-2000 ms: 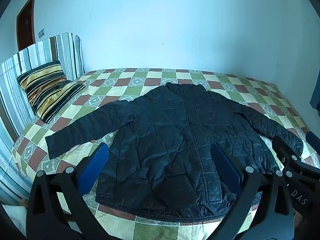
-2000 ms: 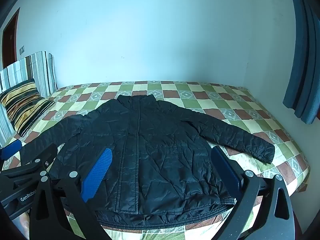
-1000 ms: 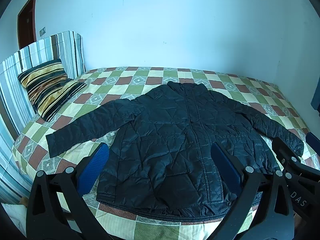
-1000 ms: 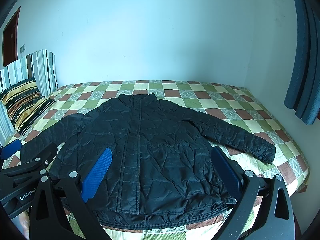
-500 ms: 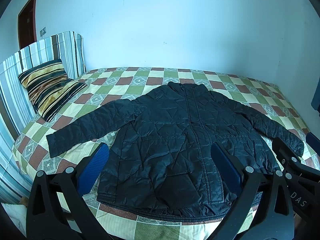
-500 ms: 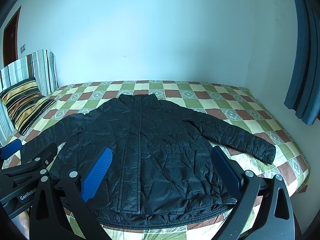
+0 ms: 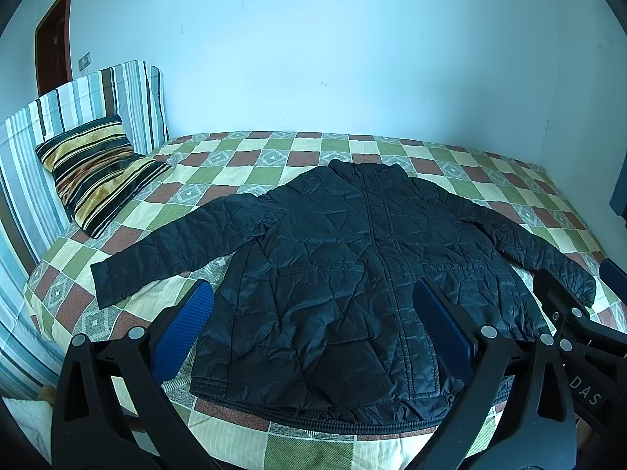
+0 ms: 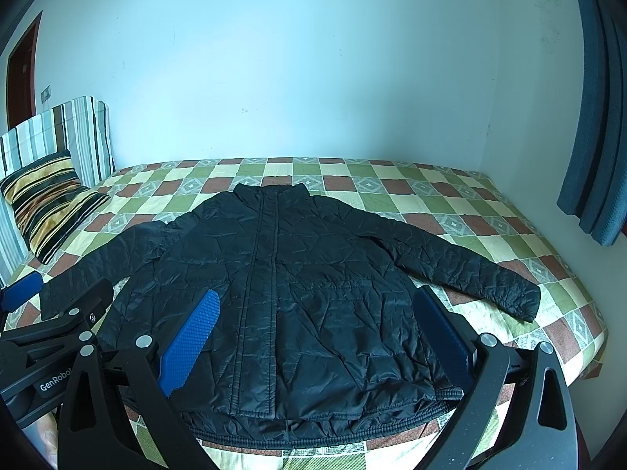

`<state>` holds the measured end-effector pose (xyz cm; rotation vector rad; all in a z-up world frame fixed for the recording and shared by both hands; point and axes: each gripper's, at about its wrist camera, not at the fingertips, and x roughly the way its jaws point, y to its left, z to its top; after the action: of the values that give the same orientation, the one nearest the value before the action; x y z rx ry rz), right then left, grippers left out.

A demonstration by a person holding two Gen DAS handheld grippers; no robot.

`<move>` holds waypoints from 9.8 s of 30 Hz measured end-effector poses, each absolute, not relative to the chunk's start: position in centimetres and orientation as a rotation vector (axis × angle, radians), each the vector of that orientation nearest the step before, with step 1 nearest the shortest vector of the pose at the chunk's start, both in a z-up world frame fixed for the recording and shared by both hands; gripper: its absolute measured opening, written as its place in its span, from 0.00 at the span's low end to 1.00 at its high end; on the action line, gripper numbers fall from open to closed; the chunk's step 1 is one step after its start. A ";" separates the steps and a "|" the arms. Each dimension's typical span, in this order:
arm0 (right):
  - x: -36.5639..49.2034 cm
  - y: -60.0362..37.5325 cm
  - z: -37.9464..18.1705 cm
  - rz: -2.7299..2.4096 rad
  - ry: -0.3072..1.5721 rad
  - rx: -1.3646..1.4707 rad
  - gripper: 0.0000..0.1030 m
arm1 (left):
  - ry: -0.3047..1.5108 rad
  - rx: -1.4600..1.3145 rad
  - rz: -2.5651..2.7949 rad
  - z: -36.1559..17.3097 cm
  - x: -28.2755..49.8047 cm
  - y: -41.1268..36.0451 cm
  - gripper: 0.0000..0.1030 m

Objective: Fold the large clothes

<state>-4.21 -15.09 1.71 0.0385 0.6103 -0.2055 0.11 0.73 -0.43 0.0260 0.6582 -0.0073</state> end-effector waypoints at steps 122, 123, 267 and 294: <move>15.1 -39.6 -5.5 -0.234 0.528 0.628 0.13 | 0.961 0.014 0.467 -17.5 14.4 14.5 0.98; 16.5 -38.0 -5.5 -0.207 0.540 0.610 0.13 | 0.961 0.011 0.466 -17.6 14.4 14.7 0.98; 20.7 -35.3 -20.7 -0.544 0.904 0.231 0.90 | 0.787 -0.127 -0.404 -10.7 27.6 -8.1 0.06; 20.5 -35.3 -20.7 -0.542 0.897 0.242 0.90 | 0.882 -0.005 -0.511 -14.6 27.6 -16.2 0.53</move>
<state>20.53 -35.31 -20.69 0.2424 0.8967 -0.5422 27.64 -16.16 -14.59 -0.0052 0.8824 -0.5114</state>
